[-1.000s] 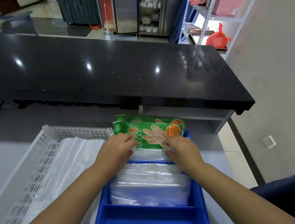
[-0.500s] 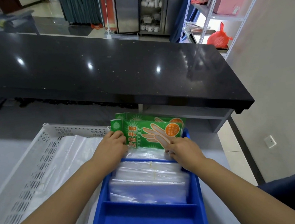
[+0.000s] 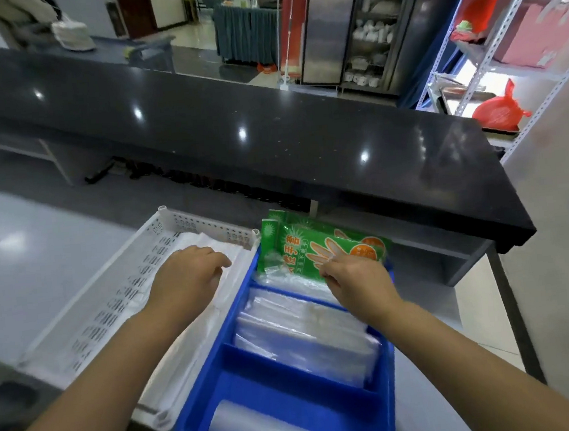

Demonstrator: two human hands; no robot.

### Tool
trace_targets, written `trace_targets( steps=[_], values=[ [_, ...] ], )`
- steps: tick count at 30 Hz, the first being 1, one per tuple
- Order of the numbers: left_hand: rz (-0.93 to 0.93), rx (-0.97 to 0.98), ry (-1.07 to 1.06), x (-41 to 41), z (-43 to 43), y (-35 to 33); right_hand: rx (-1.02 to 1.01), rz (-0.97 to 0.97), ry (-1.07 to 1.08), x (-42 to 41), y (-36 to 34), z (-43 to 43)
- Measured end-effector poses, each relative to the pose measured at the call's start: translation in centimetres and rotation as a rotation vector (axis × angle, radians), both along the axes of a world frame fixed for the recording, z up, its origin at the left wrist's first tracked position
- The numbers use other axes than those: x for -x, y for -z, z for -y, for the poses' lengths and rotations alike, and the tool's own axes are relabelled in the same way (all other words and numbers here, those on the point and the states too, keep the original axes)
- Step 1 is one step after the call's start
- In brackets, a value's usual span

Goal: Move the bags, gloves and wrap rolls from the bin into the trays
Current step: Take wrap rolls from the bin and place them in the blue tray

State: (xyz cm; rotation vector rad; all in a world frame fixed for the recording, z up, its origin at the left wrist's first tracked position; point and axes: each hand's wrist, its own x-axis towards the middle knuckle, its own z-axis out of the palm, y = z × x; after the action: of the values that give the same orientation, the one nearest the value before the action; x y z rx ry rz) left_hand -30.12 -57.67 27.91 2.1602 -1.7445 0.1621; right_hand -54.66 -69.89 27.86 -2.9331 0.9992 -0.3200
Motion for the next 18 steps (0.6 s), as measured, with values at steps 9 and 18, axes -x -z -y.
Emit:
trace_targets(
  steps=[9, 18],
  values=[
    [-0.070, -0.134, -0.202, -3.3, -11.3, 1.2, 0.020, -0.155, -0.294, -9.2, -0.5, -8.7],
    [-0.186, -0.168, -0.428, -11.9, -31.5, 2.5, 0.102, -0.209, -0.569, -24.3, -0.4, -23.6]
  ],
)
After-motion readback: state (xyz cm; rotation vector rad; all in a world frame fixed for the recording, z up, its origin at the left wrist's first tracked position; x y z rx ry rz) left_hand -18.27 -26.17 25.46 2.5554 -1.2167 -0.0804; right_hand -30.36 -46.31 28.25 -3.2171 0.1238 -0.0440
